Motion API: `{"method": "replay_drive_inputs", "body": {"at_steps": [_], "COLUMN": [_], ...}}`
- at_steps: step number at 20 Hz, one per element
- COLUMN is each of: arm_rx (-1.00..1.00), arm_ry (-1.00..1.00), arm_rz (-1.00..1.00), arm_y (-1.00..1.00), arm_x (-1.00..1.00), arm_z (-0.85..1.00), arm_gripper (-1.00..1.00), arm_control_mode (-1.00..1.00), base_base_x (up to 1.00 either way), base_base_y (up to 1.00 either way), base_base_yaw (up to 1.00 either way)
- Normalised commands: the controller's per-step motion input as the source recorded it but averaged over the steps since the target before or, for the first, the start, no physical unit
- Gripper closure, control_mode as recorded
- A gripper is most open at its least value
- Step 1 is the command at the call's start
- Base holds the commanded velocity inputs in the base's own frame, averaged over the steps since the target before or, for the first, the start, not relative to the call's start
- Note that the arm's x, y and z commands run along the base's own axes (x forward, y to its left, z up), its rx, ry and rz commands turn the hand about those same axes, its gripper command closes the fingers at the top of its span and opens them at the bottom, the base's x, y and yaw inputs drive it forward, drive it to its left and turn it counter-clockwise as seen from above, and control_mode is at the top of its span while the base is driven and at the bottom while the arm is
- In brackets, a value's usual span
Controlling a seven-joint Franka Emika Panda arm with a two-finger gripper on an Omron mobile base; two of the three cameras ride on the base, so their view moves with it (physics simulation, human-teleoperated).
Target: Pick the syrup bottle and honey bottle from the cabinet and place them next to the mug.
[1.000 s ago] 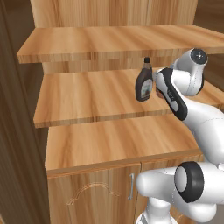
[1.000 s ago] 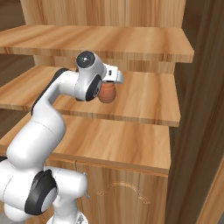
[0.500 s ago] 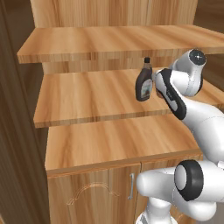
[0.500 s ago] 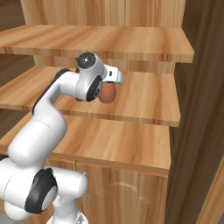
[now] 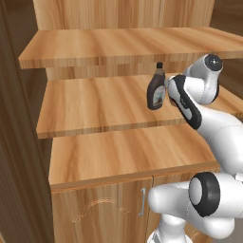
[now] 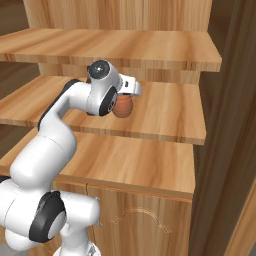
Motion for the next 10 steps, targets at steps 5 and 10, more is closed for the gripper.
{"method": "replay_drive_inputs", "body": {"at_steps": [5, 10], "arm_rx": [0.0, 0.0], "arm_ry": [0.0, 0.0], "arm_rz": [0.0, 0.0], "arm_y": [0.0, 0.0], "arm_x": [0.0, 0.0], "arm_z": [0.0, 0.0], "arm_gripper": [1.0, 1.0], "arm_control_mode": [-1.0, -1.0], "base_base_x": [0.0, 0.0], "base_base_y": [0.0, 0.0], "base_base_yaw": [0.0, 0.0]}}
